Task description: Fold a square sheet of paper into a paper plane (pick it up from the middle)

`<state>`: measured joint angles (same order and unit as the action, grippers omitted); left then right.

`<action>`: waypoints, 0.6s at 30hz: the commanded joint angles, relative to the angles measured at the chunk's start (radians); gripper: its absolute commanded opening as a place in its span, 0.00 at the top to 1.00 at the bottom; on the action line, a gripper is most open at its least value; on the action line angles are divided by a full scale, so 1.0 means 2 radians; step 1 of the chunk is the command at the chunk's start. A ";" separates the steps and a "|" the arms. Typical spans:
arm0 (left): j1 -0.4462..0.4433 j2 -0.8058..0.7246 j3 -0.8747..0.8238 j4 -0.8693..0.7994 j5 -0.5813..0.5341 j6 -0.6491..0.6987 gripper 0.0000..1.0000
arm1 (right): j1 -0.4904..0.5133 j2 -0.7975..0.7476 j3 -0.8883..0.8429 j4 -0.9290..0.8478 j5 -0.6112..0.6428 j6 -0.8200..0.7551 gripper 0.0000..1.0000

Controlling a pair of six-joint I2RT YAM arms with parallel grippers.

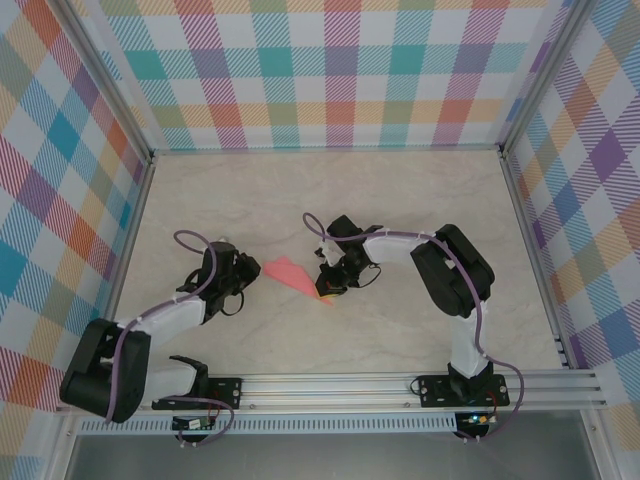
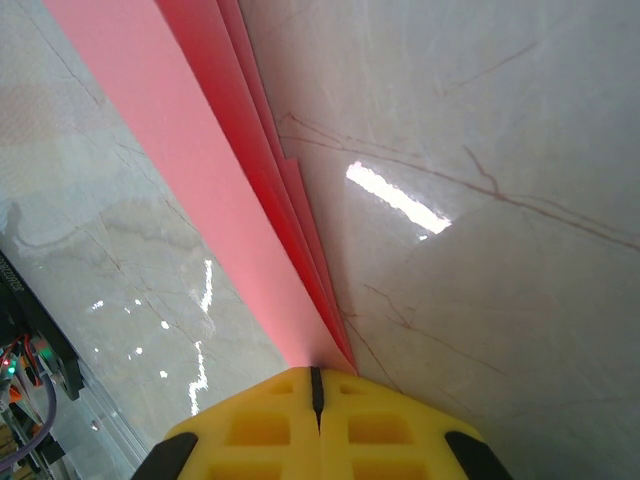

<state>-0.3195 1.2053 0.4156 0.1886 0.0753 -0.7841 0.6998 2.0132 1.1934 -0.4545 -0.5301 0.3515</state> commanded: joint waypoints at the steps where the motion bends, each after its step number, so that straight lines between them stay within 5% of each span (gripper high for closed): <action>1: -0.024 -0.021 0.008 -0.005 0.032 0.003 0.90 | 0.001 0.065 -0.037 -0.062 0.125 -0.005 1.00; 10: -0.107 0.101 0.056 0.065 0.100 -0.001 0.91 | 0.000 0.066 -0.038 -0.061 0.125 -0.004 1.00; 18: -0.146 0.191 0.085 0.079 0.073 -0.018 0.92 | 0.001 0.067 -0.041 -0.058 0.124 -0.003 1.00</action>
<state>-0.6006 1.5604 0.5697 0.3214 0.2436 -0.8009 0.6991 2.0151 1.1931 -0.4541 -0.5331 0.3515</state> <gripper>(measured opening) 0.078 0.045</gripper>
